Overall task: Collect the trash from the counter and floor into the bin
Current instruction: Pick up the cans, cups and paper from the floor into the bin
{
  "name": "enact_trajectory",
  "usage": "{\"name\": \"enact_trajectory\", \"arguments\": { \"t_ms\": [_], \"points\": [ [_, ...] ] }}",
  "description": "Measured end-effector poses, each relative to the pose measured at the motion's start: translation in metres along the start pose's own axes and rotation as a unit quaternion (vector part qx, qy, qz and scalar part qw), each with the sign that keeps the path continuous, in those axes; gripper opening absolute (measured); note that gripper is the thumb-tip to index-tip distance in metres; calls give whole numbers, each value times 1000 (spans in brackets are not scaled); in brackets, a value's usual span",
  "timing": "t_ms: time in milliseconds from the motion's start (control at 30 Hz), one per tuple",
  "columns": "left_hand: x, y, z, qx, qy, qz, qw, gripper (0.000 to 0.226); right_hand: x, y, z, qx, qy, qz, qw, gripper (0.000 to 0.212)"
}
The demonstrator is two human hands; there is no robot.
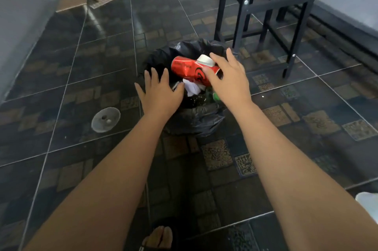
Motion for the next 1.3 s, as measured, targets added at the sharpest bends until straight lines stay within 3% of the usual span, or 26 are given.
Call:
{"name": "enact_trajectory", "arguments": {
  "t_ms": [133,267,433,533,867,1100,1300],
  "points": [
    [19,7,5,-67,38,-74,994,62,-18,8,-1,-60,-58,-22,996,46],
    [33,-1,14,-4,111,-173,979,58,-48,1,-7,-7,-185,12,983,51],
    [47,-16,18,-9,186,-428,884,50,-55,-10,-7,-13,-242,199,949,63],
    [46,-20,12,-4,209,-487,848,59,-59,-11,-12,-30,-252,249,935,66],
    [-23,-42,-44,-6,168,-530,831,48,-105,66,-52,-104,-264,245,927,61],
    [-118,-71,-86,75,109,-517,846,46,-165,152,-108,-215,-305,212,903,61],
    [-186,-89,-87,121,32,-500,857,46,-202,190,-141,-254,-342,167,889,59]
  ]
}}
Point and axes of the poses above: each hand's wrist, its own z-axis towards the middle knuckle, its own y-axis out of the back of the hand, x = y × z, the point moved 6 cm from there along z, towards the middle knuckle, and after that the axes turned 10 degrees about y, right-handed, at the moved point
